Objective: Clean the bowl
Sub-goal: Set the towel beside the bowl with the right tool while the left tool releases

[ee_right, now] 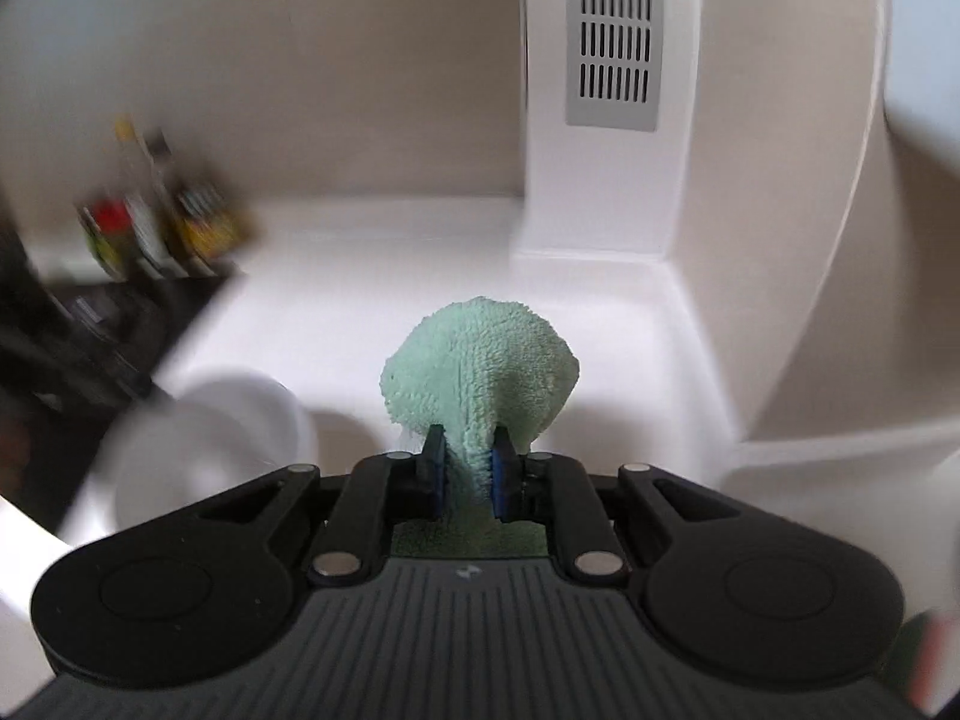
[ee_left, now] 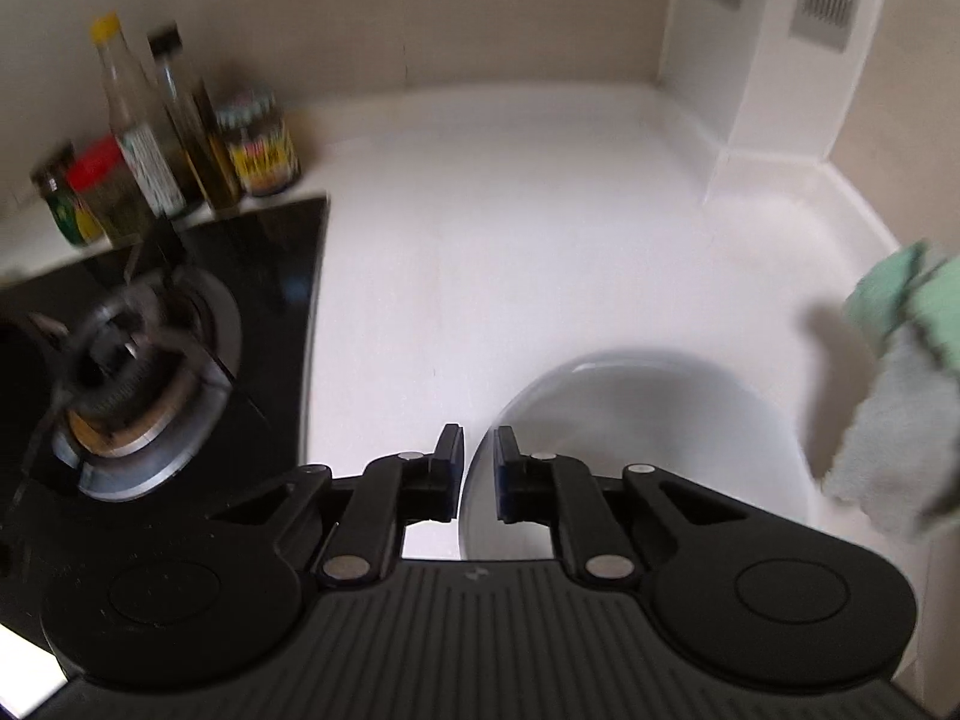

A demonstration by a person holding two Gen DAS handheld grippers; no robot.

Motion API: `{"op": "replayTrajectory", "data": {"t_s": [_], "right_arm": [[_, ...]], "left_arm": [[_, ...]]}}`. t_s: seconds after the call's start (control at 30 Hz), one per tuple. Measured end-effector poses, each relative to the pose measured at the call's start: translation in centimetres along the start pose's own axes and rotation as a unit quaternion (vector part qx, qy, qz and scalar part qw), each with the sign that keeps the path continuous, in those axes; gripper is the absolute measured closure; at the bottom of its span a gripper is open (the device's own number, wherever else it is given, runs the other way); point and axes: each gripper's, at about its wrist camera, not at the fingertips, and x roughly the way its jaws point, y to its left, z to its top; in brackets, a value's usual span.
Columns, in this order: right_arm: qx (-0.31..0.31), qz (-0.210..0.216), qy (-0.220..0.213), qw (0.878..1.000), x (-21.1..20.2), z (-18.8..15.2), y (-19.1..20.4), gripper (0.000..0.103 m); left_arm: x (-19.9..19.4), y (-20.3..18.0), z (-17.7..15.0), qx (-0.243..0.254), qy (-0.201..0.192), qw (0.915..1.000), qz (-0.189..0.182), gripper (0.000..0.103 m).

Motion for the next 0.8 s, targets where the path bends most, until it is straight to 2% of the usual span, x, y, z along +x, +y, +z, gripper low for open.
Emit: {"op": "replayTrajectory", "data": {"t_s": [0.2,0.33,0.4,0.47,0.67,0.8], "right_arm": [[0.026,0.011,0.052,0.998,4.6,-4.3,1.5,0.088],[0.045,0.005,0.051,0.998,5.3,-5.5,1.6,0.086],[0.059,0.012,0.050,0.997,4.8,-5.4,1.4,0.077],[0.070,0.016,0.036,0.997,3.8,-4.8,1.0,0.073],[0.064,0.017,-0.038,0.997,-1.1,-2.7,0.4,0.073],[0.062,0.009,-0.068,0.996,-4.3,-2.5,0.9,0.073]], "left_arm": [[-1.9,-1.1,-1.2,0.023,-0.017,0.9996,-0.001,0.092],[-3.2,-1.8,-2.0,0.039,-0.028,0.9989,-0.002,0.092],[-3.6,-2.0,-2.7,0.038,-0.029,0.9989,0.004,0.092],[-4.0,-2.0,-3.3,0.030,-0.026,0.9992,0.004,0.092],[-5.3,-2.4,-5.1,-0.003,-0.027,0.9995,0.017,0.092],[-6.6,-3.0,-6.7,-0.025,-0.023,0.9990,0.028,0.092]]}}
